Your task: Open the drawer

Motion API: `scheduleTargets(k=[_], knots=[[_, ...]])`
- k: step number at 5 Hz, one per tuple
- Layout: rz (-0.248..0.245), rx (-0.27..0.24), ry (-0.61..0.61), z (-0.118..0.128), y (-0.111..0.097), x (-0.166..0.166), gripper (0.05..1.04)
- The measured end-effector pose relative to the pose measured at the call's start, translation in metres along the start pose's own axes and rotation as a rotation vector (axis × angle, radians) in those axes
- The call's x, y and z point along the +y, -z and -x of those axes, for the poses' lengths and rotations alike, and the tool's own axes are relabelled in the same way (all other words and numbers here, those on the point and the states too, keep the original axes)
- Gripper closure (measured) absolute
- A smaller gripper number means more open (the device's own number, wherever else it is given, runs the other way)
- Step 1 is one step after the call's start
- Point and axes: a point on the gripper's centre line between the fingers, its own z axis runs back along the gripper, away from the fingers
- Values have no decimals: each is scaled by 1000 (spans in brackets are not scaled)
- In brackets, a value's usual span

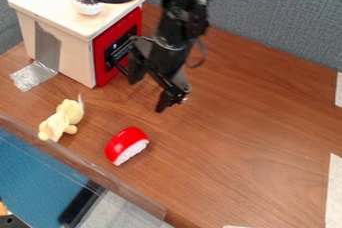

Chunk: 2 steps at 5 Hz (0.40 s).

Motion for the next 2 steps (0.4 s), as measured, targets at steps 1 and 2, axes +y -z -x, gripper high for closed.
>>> scheduleTargets(k=[1, 2], knots=[[-60, -19, 6, -27, 8, 13, 83], [-77, -6, -29, -40, 17, 30, 83]])
